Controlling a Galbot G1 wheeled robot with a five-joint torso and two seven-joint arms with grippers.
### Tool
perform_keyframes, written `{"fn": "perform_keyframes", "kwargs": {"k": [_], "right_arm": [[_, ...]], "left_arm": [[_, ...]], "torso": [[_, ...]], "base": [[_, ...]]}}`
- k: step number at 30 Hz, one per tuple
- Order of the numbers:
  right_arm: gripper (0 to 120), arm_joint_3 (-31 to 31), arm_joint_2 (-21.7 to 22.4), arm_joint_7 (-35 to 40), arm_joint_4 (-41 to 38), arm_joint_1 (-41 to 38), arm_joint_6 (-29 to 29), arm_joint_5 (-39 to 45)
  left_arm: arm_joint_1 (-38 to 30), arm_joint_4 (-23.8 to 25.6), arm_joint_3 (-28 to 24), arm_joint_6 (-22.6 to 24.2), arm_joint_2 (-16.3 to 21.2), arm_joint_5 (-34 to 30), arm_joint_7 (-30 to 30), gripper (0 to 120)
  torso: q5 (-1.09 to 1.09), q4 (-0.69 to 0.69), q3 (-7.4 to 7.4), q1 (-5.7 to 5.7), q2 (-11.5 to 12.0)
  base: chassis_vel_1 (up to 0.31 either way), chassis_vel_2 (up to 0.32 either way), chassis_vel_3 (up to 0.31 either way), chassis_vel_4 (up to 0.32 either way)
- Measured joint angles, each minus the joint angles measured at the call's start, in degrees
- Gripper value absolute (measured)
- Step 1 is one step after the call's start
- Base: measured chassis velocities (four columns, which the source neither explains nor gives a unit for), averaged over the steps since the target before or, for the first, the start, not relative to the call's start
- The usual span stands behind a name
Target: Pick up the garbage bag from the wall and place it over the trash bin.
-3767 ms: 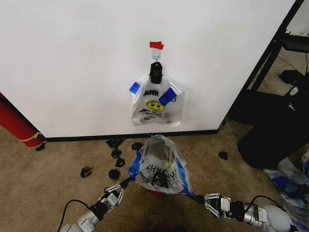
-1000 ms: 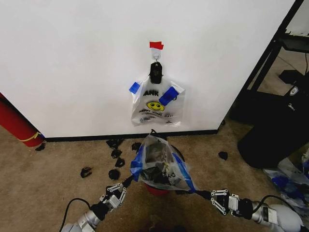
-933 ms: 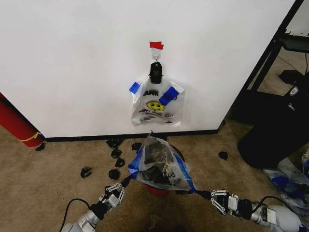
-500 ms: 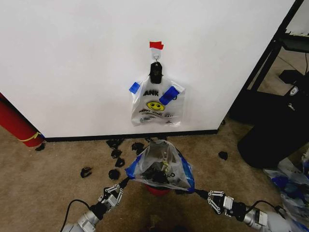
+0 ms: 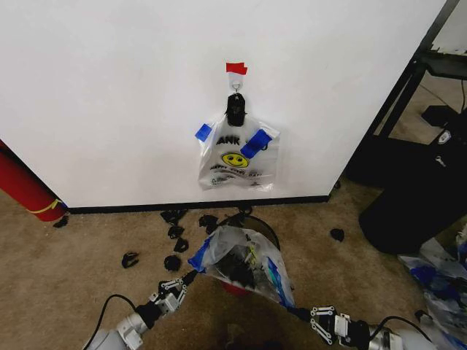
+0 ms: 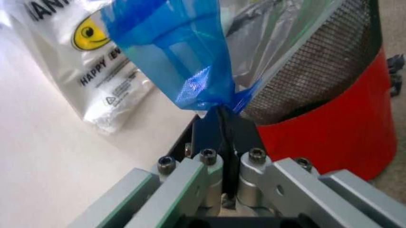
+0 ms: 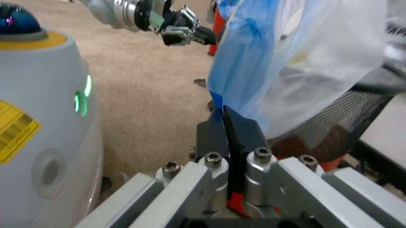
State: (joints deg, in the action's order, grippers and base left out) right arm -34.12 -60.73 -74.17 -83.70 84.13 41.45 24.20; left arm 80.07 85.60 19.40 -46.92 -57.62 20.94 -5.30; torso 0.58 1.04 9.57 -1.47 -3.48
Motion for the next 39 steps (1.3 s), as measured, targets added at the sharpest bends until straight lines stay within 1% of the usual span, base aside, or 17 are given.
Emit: {"fn": "perform_keyframes", "kwargs": {"k": [3,6,9,12,15,20,28,33,39], "right_arm": [[0,-0.24,0.69,0.12,-0.51,0.16,-0.4,0.4],[0,-0.18,0.67,0.61,0.08,-0.15,-0.25,0.36],[0,0.91,-0.24,4.97,2.83,-1.47,1.41,0.36],[0,2.88,-1.07,10.78,5.23,-2.33,2.05,3.78],[0,3.69,-1.44,12.91,5.87,-2.53,1.27,6.88],[0,5.31,-2.1,17.03,6.59,-2.7,-2.3,15.38],[0,7.33,-3.67,19.99,8.15,-3.02,-4.76,21.69],[0,8.01,-4.39,20.72,8.51,-3.07,-5.38,22.09],[0,8.02,-4.89,22.55,8.34,-3.12,-5.4,18.39]], "left_arm": [[-0.67,-0.9,-0.04,0.05,0.92,0.39,-0.06,0],[-1.2,-1.99,-0.28,0.05,0.97,0.73,-0.07,0],[-2.31,-4.1,-0.89,0.07,0.2,0.83,-0.07,0],[-2.91,-5.23,-1.32,0.24,-0.52,0.96,-0.07,0],[-2.92,-5.27,-1.46,0.28,-0.53,0.98,-0.07,0],[-2.32,-4.2,-1.53,0.21,0.37,0.91,-1.15,0],[-1.15,-2.51,-1.23,-0.12,1.1,1.31,-4.09,0],[-0.73,-2.01,-0.78,-0.14,1.59,1.37,-4.96,0],[0.3,-1.29,0.24,-0.15,2.25,0.85,-5.3,0]], "torso": [[0.0,0.0,0.0,0.0,0.0],[0.0,0.0,0.0,0.0,0.0],[0.0,0.0,0.0,0.0,0.0],[0.0,0.0,0.0,0.0,0.0],[0.0,0.0,0.0,0.0,0.0],[0.0,0.0,0.0,0.0,0.0],[0.0,0.0,0.0,0.0,0.0],[0.0,0.0,0.0,0.0,0.0],[0.0,0.0,0.0,0.0,0.0]], "base": [[0.0,0.0,0.0,0.0],[0.0,0.0,0.0,0.0],[0.0,0.0,0.0,0.0],[0.0,0.0,0.0,0.0],[0.0,0.0,0.0,0.0],[0.0,0.0,0.0,0.0],[0.0,0.0,0.0,0.0],[0.0,0.0,0.0,0.0],[0.0,0.0,0.0,0.0]]}}
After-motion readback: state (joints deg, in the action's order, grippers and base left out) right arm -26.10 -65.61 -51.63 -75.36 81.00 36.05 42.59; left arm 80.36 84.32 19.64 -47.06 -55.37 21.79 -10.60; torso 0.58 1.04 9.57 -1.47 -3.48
